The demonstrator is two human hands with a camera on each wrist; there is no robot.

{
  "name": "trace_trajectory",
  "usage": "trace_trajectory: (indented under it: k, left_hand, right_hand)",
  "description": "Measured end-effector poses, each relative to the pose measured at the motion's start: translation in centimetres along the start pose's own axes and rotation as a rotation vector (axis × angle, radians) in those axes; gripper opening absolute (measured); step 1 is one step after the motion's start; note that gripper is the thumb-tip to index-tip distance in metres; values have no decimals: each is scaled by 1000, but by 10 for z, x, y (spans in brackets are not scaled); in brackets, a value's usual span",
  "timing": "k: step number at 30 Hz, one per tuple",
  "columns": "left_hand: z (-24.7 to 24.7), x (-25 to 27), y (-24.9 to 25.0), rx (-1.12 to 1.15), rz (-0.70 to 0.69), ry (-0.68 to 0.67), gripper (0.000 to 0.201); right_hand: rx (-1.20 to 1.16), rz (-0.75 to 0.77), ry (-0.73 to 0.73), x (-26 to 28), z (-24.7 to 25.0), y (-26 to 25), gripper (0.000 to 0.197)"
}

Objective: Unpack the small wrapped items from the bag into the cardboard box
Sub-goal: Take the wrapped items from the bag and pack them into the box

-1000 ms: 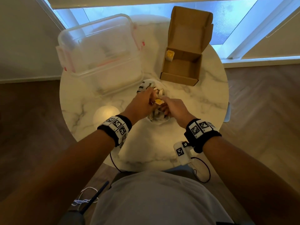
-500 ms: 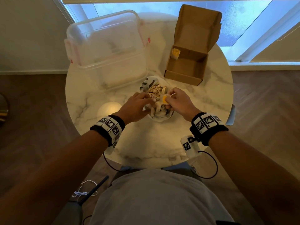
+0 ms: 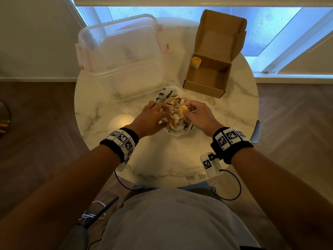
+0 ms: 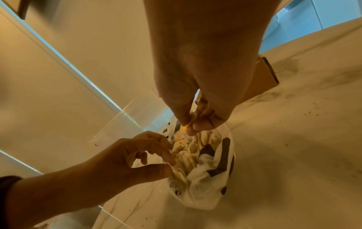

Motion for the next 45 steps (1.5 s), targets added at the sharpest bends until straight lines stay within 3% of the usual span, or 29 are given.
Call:
trace_trajectory:
  k: [7, 13, 16, 22, 27, 32, 38, 45]
  left_hand:
    - [25, -7, 9, 262, -52, 79, 12]
    - [27, -15, -3, 379, 154, 58, 37]
    - [26, -16, 0, 377, 103, 58, 31]
    - [31, -17, 1, 413, 82, 116, 13]
    - [36, -27, -7, 528, 196, 165, 16]
    - [44, -49, 5, 557, 202, 135, 13]
    - [52, -101, 5, 480, 142, 220, 18]
    - [20, -155, -4, 307, 142, 143, 24]
  right_hand:
    - [47, 65, 44, -1, 6, -9, 20]
    - [101, 202, -87, 3, -2, -31, 35]
    - [123, 250, -138, 5, -4, -40, 37]
    - [86, 233, -146, 5, 1, -41, 36]
    - [167, 180, -166, 1, 1, -30, 33]
    - [184, 223, -31, -9, 21, -28, 19]
    - [150, 144, 86, -39, 66, -14, 11]
    - [157, 46, 219, -92, 107, -17, 16]
Point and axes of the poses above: each hand's wrist, its own x-axis away from the middle knuckle, its own z-axis out of the back of the hand, y = z × x, the point moved 9 cm from there along -x, towards the middle knuckle, and after that the axes turned 3 degrees about y, right-handed, at the moved point
